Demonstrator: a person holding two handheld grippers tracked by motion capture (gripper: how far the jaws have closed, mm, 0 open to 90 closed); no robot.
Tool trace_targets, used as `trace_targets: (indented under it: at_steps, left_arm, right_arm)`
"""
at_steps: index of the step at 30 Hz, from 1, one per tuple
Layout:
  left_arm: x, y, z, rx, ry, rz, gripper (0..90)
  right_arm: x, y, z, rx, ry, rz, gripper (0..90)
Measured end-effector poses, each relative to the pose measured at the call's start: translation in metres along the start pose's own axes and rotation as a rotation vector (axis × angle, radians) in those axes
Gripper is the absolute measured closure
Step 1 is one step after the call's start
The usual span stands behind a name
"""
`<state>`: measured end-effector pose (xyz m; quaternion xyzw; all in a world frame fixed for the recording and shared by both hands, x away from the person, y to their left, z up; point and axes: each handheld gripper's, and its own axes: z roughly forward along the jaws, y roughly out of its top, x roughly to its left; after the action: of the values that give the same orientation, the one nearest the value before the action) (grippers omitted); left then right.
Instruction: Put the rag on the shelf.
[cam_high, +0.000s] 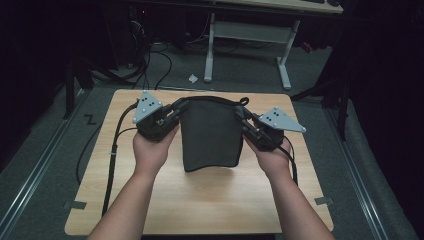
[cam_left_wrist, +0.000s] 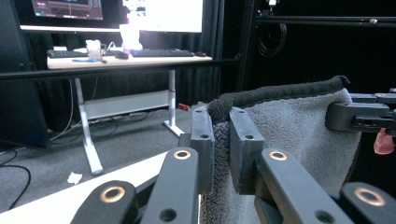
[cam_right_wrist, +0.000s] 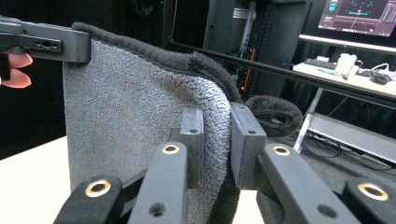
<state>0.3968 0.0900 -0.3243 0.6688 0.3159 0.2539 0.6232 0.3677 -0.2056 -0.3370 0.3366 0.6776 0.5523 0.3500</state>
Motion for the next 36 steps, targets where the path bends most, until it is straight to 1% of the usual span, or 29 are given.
trace_targets:
  at_steps: [6,10,14,16,18,21,23,25,28,31,35,36]
  left_arm:
    - [0.004,0.006,0.005,-0.010,0.005,0.010,81.8]
    - [0.009,0.010,0.010,-0.016,0.003,0.009,82.2]
    - [0.016,0.016,0.017,-0.022,0.002,0.001,82.2]
    - [0.020,0.019,0.021,-0.026,0.005,-0.006,82.1]
    - [0.024,0.021,0.026,-0.022,0.012,-0.005,82.2]
    - [0.030,0.023,0.034,-0.017,0.020,-0.003,82.1]
    - [0.034,0.023,0.038,-0.025,0.020,-0.003,82.1]
    - [0.039,0.022,0.044,-0.016,0.025,0.000,82.1]
    - [0.046,0.019,0.053,-0.009,0.032,0.012,82.0]
    - [0.054,0.015,0.063,0.000,0.035,0.011,81.9]
    - [0.061,0.015,0.073,0.009,0.040,0.022,81.6]
    - [0.062,0.015,0.076,0.013,0.043,0.023,81.5]
  right_arm:
    - [-0.003,0.008,0.004,-0.012,-0.008,-0.006,78.1]
    - [-0.007,0.011,0.009,-0.014,-0.011,-0.005,78.1]
    - [-0.011,0.018,0.015,-0.012,-0.016,-0.004,78.1]
    - [-0.013,0.021,0.018,-0.017,-0.014,0.008,78.1]
    - [-0.015,0.025,0.023,-0.014,-0.022,0.001,78.0]
    - [-0.020,0.028,0.032,-0.008,-0.028,0.009,78.0]
    - [-0.024,0.028,0.039,-0.006,-0.028,0.012,78.1]
    - [-0.028,0.027,0.046,0.003,-0.028,0.010,78.1]
    - [-0.034,0.025,0.056,0.012,-0.032,0.023,78.1]
    - [-0.040,0.023,0.065,0.021,-0.036,0.024,78.1]
    - [-0.048,0.021,0.077,0.039,-0.036,0.030,78.1]
    - [-0.050,0.021,0.079,0.042,-0.036,0.024,78.1]
